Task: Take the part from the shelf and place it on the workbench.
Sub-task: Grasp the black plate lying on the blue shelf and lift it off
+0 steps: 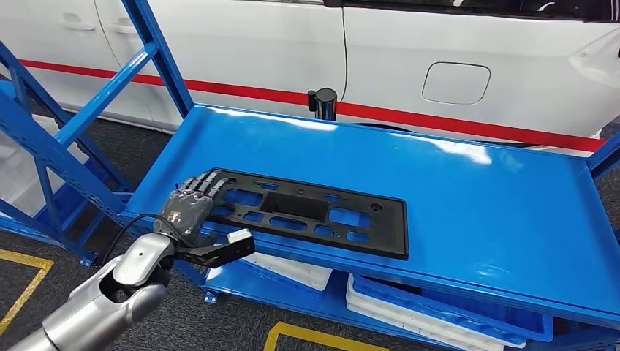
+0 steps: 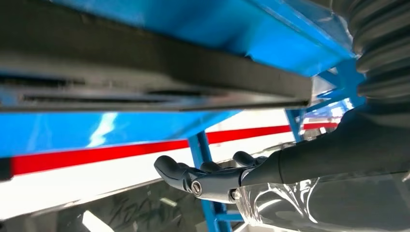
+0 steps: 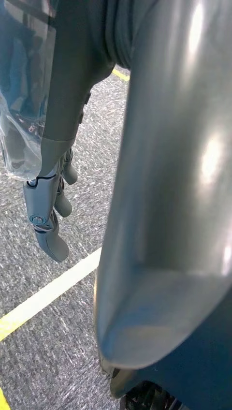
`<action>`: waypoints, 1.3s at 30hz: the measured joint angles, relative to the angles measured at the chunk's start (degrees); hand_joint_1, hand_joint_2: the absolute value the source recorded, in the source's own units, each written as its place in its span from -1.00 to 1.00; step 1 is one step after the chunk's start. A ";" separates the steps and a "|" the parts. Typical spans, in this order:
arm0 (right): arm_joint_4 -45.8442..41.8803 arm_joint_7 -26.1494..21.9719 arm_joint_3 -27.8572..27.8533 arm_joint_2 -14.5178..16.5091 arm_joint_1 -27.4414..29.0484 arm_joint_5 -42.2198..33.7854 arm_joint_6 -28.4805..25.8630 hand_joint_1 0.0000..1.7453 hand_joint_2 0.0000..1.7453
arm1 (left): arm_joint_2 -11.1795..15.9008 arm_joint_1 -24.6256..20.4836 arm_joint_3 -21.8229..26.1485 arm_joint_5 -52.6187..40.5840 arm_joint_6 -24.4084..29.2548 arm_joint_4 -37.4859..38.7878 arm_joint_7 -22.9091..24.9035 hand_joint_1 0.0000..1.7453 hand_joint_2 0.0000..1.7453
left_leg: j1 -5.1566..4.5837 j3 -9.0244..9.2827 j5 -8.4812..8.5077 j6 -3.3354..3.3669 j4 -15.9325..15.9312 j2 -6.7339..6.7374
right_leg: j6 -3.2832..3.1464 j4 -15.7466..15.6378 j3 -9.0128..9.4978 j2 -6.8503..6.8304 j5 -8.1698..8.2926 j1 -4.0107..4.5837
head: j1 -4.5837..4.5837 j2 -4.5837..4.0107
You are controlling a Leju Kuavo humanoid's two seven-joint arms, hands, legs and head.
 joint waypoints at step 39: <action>0.00 0.04 1.88 -0.27 -0.25 2.02 1.16 -1.00 -1.00 | -10.00 -6.64 -6.16 1.79 2.35 12.29 -5.58 -1.00 1.00 | -1.39 4.65 3.54 3.70 -9.80 0.20 | 1.28 2.01 -0.97 -0.25 -1.37 0.65 | 0.19 0.01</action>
